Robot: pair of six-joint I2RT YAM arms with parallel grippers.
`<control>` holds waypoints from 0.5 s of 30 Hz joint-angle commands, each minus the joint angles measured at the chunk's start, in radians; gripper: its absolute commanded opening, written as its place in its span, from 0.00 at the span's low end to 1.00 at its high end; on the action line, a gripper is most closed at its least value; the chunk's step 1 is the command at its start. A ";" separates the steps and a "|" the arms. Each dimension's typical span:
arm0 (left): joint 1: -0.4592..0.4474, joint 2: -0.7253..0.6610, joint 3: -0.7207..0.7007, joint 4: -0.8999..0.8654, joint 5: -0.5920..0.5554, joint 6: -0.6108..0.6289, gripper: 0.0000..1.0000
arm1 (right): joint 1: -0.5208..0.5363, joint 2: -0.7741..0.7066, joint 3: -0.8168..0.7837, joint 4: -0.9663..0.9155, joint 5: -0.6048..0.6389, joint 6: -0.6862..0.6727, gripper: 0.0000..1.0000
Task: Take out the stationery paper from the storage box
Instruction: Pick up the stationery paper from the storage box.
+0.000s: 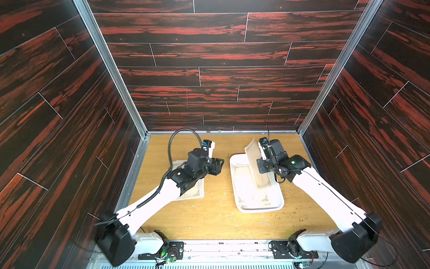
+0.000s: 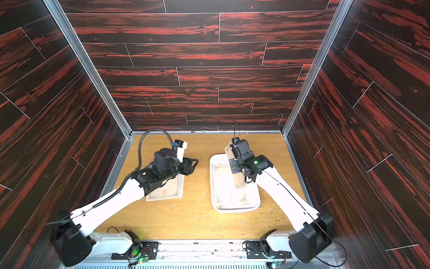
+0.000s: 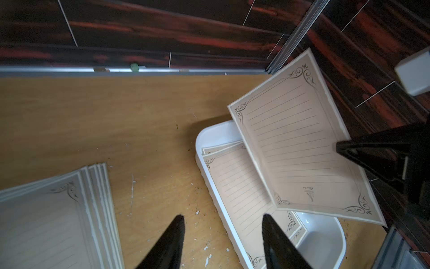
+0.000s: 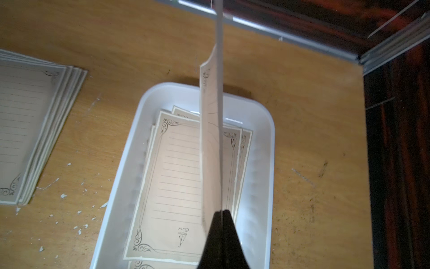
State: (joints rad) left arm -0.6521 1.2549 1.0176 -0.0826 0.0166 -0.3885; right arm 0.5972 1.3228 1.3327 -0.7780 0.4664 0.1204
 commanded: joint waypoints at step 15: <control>-0.001 -0.342 -0.268 0.395 0.095 0.191 0.56 | 0.042 -0.457 -0.108 0.396 -0.275 -0.350 0.00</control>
State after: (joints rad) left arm -0.6521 0.9390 0.7624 0.2371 0.0525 -0.2462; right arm 0.6342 0.9131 1.2640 -0.5053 0.3199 -0.1364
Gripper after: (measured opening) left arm 0.561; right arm 0.047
